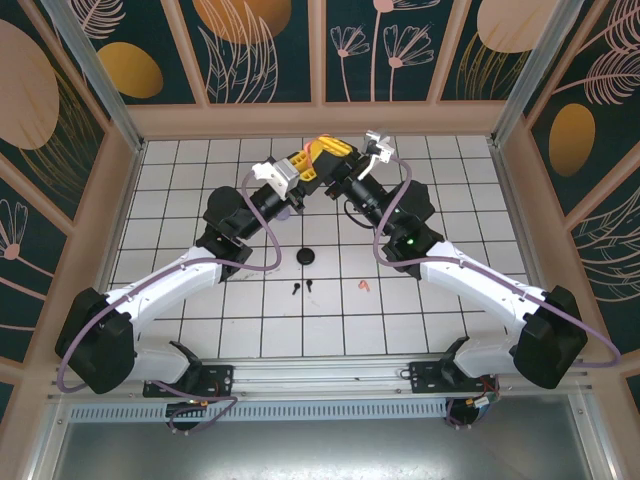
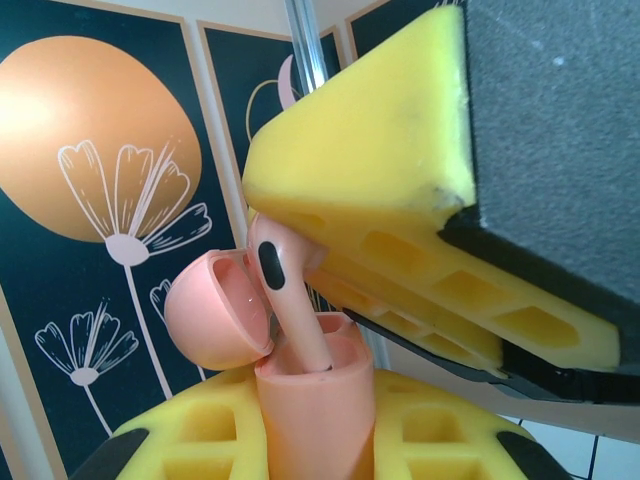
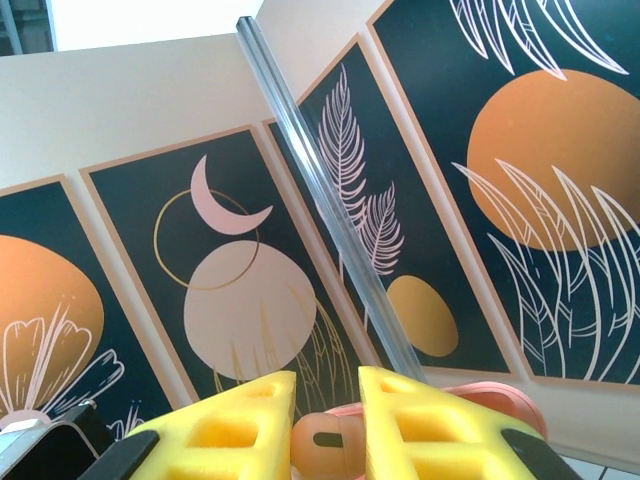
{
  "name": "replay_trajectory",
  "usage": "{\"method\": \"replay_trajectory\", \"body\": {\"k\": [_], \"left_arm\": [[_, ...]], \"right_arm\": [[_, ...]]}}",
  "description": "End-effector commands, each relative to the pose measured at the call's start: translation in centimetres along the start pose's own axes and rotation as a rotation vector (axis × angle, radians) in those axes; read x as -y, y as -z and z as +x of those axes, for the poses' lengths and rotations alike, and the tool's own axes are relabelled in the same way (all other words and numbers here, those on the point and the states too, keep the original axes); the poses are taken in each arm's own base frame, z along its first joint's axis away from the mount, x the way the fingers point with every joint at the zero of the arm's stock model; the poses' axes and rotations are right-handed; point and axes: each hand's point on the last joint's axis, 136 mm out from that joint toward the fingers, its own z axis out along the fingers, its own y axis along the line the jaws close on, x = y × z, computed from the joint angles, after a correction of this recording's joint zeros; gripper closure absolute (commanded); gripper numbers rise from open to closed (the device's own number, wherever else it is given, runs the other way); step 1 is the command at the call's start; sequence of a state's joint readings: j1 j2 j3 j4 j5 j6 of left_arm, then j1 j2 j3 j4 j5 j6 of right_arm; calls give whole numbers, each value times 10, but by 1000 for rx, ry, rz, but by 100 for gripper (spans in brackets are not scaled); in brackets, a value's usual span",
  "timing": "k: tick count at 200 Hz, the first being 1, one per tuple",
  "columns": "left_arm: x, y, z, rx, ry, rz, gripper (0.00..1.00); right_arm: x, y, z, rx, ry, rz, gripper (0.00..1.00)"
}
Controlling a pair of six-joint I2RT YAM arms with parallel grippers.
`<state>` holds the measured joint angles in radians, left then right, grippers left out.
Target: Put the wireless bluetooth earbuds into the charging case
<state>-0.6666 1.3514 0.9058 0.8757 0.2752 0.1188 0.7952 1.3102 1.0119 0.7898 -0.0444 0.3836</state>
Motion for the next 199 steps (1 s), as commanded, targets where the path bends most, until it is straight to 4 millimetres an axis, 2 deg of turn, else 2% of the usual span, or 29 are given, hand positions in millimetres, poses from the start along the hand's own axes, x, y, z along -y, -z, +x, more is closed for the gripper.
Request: {"method": "replay_trajectory", "body": {"k": [1,126,178,199], "left_arm": [[15,-3,-49,136,-20,61,100],[15,-2,-59,156,-34,57,100],[17,-2,-59,155,-34,60,100],[18,-2,-61,157,-36,61,100]], "right_arm": [[4,-1,23,-64,19,19,80],[21,8,31,-77,28,104,81],[24,11,27,-63,23,125,71],[25,12,27,-63,21,130,70]]}}
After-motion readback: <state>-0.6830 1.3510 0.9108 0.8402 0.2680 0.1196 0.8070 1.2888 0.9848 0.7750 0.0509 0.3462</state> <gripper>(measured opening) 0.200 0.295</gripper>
